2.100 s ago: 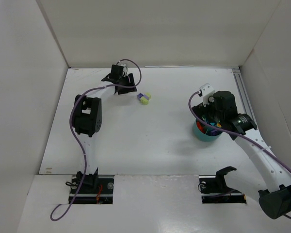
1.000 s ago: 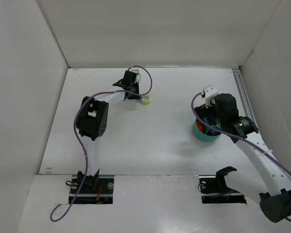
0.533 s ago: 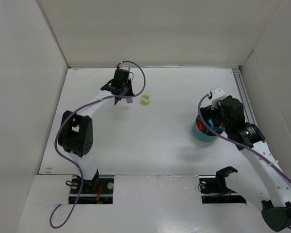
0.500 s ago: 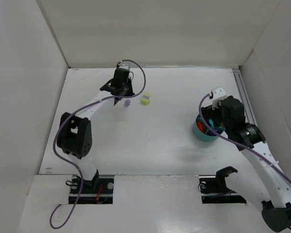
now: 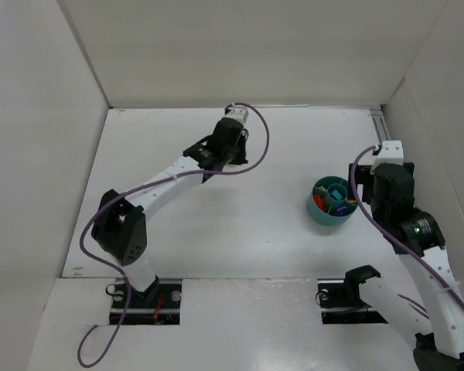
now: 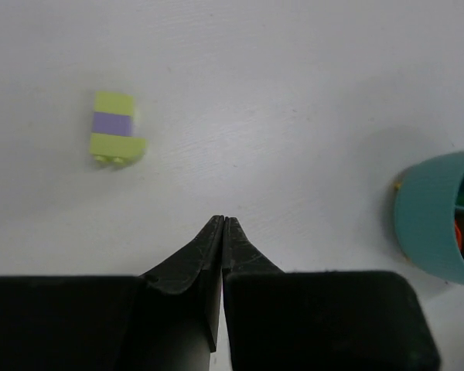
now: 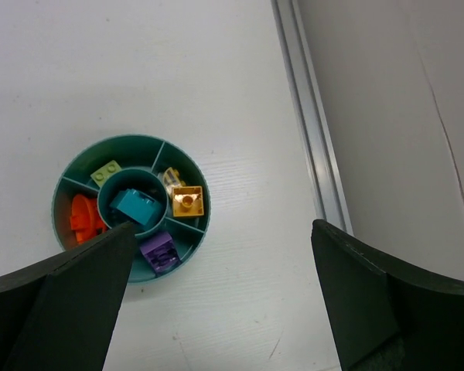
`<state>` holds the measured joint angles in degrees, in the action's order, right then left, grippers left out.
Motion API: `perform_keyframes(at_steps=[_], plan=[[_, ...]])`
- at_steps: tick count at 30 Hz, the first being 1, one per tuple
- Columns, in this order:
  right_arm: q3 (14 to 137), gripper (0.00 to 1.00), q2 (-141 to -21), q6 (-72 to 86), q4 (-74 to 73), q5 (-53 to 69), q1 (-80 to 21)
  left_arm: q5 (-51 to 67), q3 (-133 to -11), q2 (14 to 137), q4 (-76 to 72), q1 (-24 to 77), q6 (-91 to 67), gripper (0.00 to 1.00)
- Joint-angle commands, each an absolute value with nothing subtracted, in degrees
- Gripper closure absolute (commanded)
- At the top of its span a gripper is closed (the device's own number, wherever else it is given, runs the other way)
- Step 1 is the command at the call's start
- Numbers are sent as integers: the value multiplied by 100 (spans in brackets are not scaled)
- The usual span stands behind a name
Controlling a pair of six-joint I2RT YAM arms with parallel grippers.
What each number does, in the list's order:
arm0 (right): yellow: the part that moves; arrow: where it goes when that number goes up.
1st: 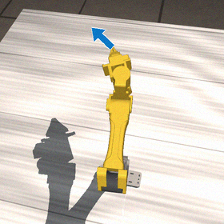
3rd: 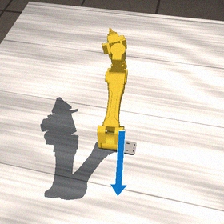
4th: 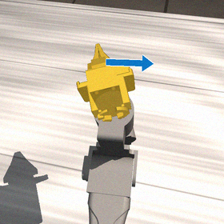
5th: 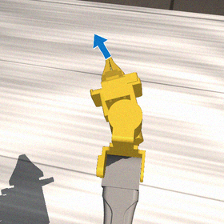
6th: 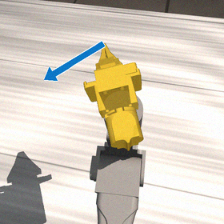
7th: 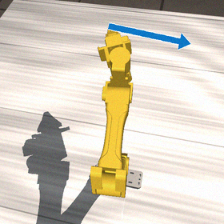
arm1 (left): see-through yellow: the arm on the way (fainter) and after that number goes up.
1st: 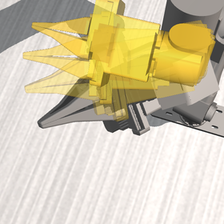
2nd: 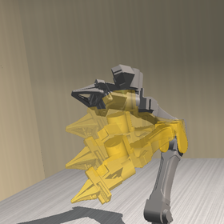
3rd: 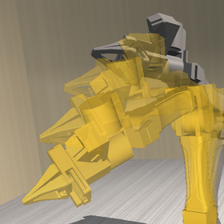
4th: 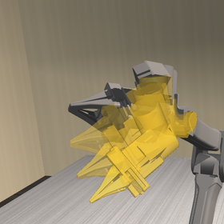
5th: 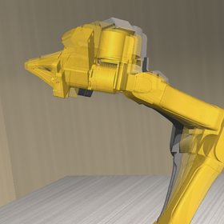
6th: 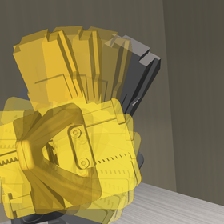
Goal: Sort the legos into containers by color
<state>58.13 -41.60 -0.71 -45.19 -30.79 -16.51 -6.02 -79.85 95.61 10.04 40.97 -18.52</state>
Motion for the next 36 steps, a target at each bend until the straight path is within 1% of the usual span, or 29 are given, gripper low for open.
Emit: perform_keyframes(at_steps=[1, 2, 3, 5, 6, 10, 14, 18, 19, 22, 28, 29, 32, 35, 36], plan=[[5827, 0, -4236, -228, -4369, -2726, -1635, -992, -7797, 9360, 1213, 3385, -2372, 98], [5731, 0, -4236, -307, -4368, -2507, -1635, -1141, -7683, 9265, 1343, 3305, -2443, 52], [5661, 0, -4306, -308, -4316, -2427, -1635, -1256, -7569, 9151, 1397, 3226, -2504, 35], [5599, 0, -4377, -447, -4315, -2225, -1635, -1388, -7208, 9036, 1450, 2910, -2584, 18], [5599, 0, -4464, -448, -4315, -2171, -1635, -1389, -7042, 8983, 1398, 2770, -2645, 6], [5406, 0, -4623, -500, -4132, -1978, -1635, -1028, -6304, 8930, 1302, 1656, -2900, 7], [5344, 0, -4825, -501, -4078, -1872, -1635, -994, -6152, 9140, 1134, 1223, -2778, 7], [5344, 0, -4878, -501, -4025, -1925, -1635, -984, -6485, 9755, 1133, 1169, -2777, 14], [5344, 0, -4878, -501, -4025, -1925, -1635, -1063, -6591, 9878, 1134, 1169, -2777, 18], [5344, 0, -4878, -501, -4025, -1977, -1635, -1125, -6837, 10308, 1213, 1117, -2882, 21], [5291, 0, -4773, -501, -4139, -2091, -1635, -1336, -7162, 10687, 1335, 1063, -3146, 29], [5291, 0, -4772, -501, -4140, -2092, -1635, -1336, -7163, 10687, 1336, 1063, -3146, 29], [5291, 0, -4720, -501, -4140, -2092, -1635, -1397, -7216, 10802, 1336, 1011, -3286, 36], [5291, 0, -4668, -501, -4192, -2092, -1635, -1397, -7269, 10916, 1406, 1011, -3287, 47], [5291, 0, -4667, -501, -4192, -2153, -1635, -1328, -7269, 10916, 1406, 1011, -3287, 55]])
